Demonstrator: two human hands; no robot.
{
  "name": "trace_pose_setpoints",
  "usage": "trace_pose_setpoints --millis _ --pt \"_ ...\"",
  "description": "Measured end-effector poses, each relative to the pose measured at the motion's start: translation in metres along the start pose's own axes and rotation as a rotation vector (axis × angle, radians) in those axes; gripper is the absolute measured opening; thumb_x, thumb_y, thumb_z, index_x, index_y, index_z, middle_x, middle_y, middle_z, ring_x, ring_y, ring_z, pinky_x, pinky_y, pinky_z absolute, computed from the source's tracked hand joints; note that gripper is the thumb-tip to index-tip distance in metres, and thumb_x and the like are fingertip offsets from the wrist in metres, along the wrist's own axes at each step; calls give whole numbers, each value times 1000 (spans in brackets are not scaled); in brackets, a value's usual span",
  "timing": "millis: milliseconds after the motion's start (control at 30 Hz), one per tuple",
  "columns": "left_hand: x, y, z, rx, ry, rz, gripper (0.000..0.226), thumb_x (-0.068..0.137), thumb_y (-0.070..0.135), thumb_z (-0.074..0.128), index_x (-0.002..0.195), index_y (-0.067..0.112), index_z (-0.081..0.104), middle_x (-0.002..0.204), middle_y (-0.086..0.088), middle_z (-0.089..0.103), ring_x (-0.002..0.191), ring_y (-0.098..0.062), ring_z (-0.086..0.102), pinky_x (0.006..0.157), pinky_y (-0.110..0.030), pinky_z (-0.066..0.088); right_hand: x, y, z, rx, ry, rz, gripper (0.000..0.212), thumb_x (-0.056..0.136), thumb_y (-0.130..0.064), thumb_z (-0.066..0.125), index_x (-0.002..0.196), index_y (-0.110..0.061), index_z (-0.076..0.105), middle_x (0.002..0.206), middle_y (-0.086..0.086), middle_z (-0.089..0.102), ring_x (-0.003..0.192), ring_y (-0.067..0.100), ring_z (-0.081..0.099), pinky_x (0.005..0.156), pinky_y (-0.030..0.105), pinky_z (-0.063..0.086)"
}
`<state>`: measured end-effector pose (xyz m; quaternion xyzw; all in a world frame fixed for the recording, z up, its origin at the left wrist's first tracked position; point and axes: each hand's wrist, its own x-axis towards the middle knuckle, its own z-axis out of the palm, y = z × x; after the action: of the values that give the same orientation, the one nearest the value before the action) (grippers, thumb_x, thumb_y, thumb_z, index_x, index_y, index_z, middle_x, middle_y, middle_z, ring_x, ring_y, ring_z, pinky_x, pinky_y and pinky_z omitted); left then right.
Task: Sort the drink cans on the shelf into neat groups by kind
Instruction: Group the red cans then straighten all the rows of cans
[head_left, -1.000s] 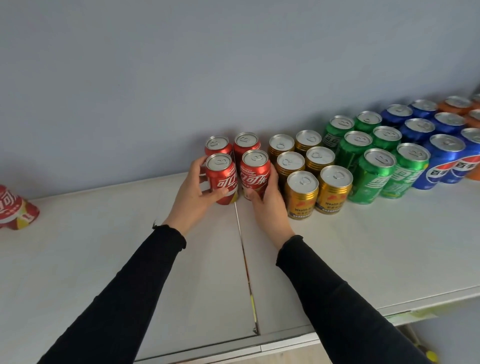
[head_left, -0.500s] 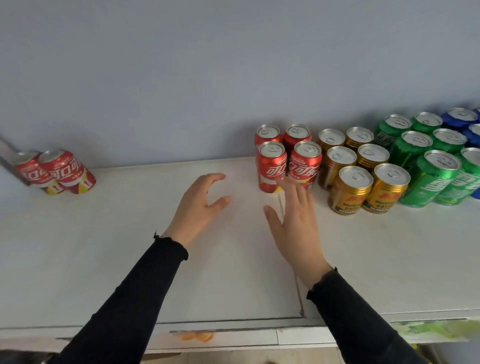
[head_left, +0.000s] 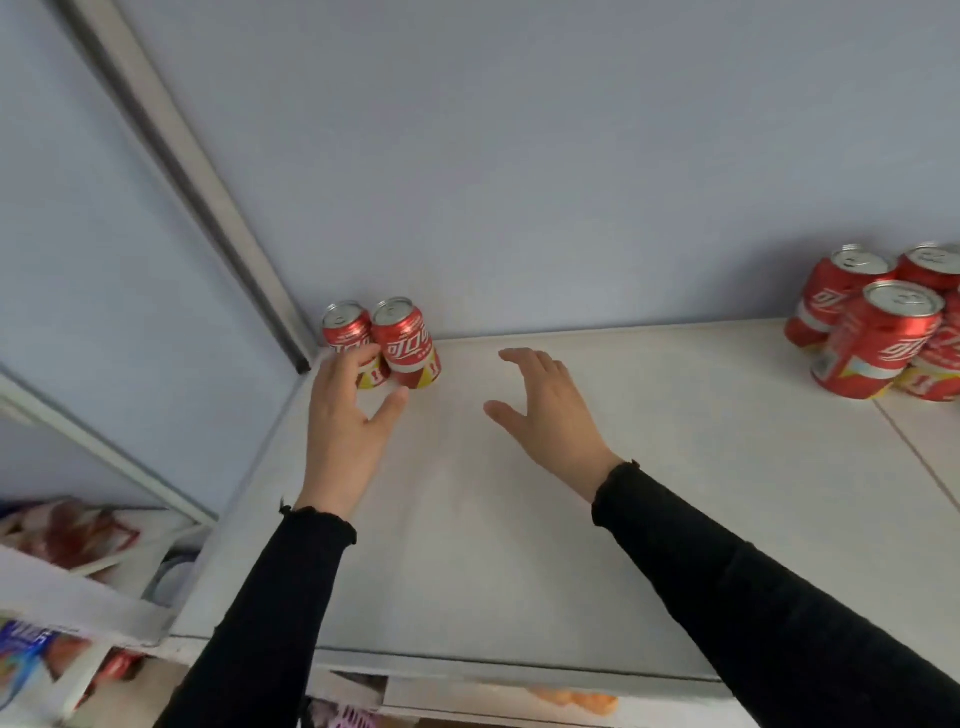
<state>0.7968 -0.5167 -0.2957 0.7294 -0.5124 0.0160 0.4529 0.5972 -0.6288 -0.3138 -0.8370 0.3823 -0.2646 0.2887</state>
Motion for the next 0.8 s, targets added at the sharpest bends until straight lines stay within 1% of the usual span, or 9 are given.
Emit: trace_pose_setpoints --millis 100,200,233,300,400,567,700,733,800 --pt "33 -51 -15 6 31 -94 74 80 30 81 141 25 40 132 5 42 126 -17 47 109 -41 41 38 -28 43 155 -12 106 76 87 -34 74 150 -16 34 148 5 44 134 22 42 107 32 38" --pt "61 -81 -13 -45 -48 -202 101 71 34 86 151 25 24 145 0 32 133 -23 42 113 -46 38 69 -45 71 314 -5 189 94 80 -33 82 154 -17 25 155 5 38 140 23 39 111 39 39" --pt "69 -86 -10 -62 -78 -206 105 70 32 88 152 23 23 148 -2 31 135 -22 41 113 -45 38 76 -48 77 353 -10 203 97 79 -31 83 154 -17 25 155 4 39 140 22 41 110 38 40" --pt "82 -91 -4 -116 -126 -183 102 67 24 90 149 21 29 145 -3 39 129 -18 49 110 -43 43 88 -52 87 398 -18 202 91 78 -23 83 152 -15 30 145 2 50 131 19 51 100 30 44" --pt "90 -98 4 -189 -172 -158 88 66 19 89 138 26 39 130 5 57 113 -11 61 99 -42 52 97 -52 99 382 18 189 74 77 -19 83 139 -16 42 127 1 63 112 19 62 95 36 53" --pt "87 -100 1 -206 -177 -158 83 70 23 89 136 30 39 125 8 61 109 -11 62 93 -35 53 95 -52 102 416 54 199 65 76 -20 82 131 -18 49 114 -7 64 100 13 62 85 29 52" --pt "76 -76 1 -257 -171 -132 82 71 22 89 136 29 39 125 8 59 109 -8 60 89 -25 51 73 -48 80 464 114 225 60 74 -19 85 124 -22 53 98 -20 62 87 -5 61 72 11 47" --pt "72 -67 3 -272 -176 -124 82 71 22 89 136 29 39 126 8 59 109 -8 59 89 -24 51 65 -48 72 478 135 230 59 73 -19 85 123 -23 53 98 -20 63 87 -6 61 71 8 46" --pt "62 -41 14 -309 -214 -99 82 71 22 90 136 30 40 125 8 59 108 -7 59 89 -25 50 43 -40 45 500 208 242 60 73 -19 86 124 -22 54 105 -15 65 93 1 64 76 12 50"
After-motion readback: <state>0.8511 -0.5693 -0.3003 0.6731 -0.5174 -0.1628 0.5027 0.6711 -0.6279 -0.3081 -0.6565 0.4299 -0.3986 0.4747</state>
